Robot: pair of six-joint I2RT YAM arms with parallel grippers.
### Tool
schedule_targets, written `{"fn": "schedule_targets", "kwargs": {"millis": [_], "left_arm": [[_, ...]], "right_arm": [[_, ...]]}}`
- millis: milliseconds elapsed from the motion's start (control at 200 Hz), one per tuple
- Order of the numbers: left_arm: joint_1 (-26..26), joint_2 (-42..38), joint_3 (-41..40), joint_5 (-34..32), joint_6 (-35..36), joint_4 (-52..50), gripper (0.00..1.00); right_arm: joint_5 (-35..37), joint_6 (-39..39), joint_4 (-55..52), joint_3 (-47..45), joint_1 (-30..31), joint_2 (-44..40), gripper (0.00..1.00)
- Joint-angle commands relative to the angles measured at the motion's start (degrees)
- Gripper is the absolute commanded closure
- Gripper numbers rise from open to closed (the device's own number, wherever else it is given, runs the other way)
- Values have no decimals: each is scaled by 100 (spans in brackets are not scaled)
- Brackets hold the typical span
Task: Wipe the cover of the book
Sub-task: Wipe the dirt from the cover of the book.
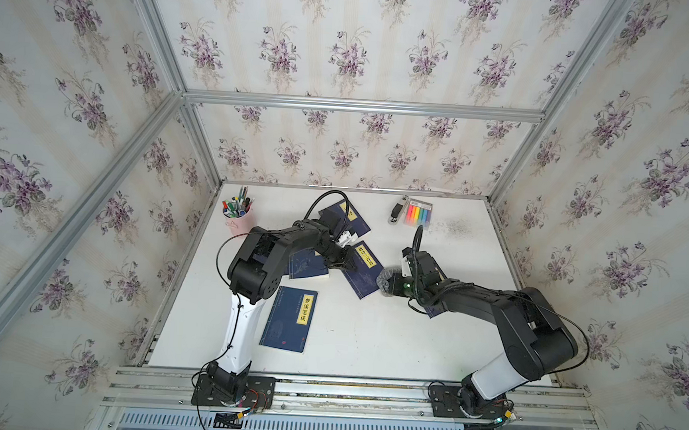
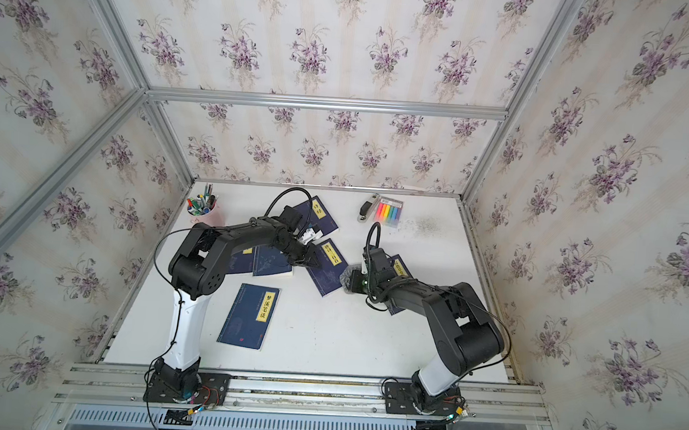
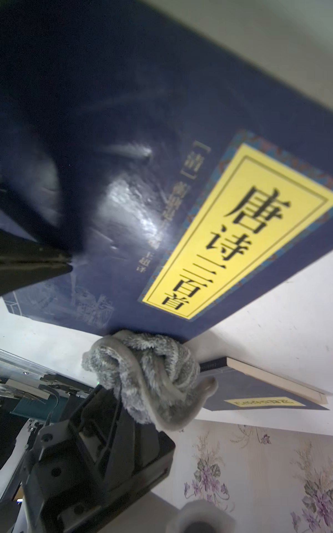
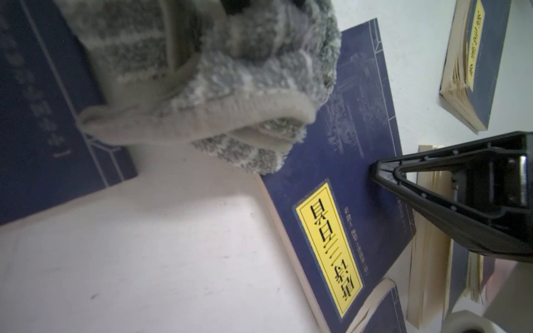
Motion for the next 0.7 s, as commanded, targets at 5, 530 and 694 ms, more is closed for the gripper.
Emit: {"fn": "schedule_targets", "kwargs": {"millis": [5,530,694], "left_arm": [[4,-351,-227,-116,88,470,100],[9,83,155,-799,-30,211,100],[35,328,255,-930,-92,-2,100]], "right_arm": [[246,-325,-834,146,7,-182,100],[120,-530,-1113,1133,982,361,100],[-105,-464,-996,1376,1089,813,100]]}}
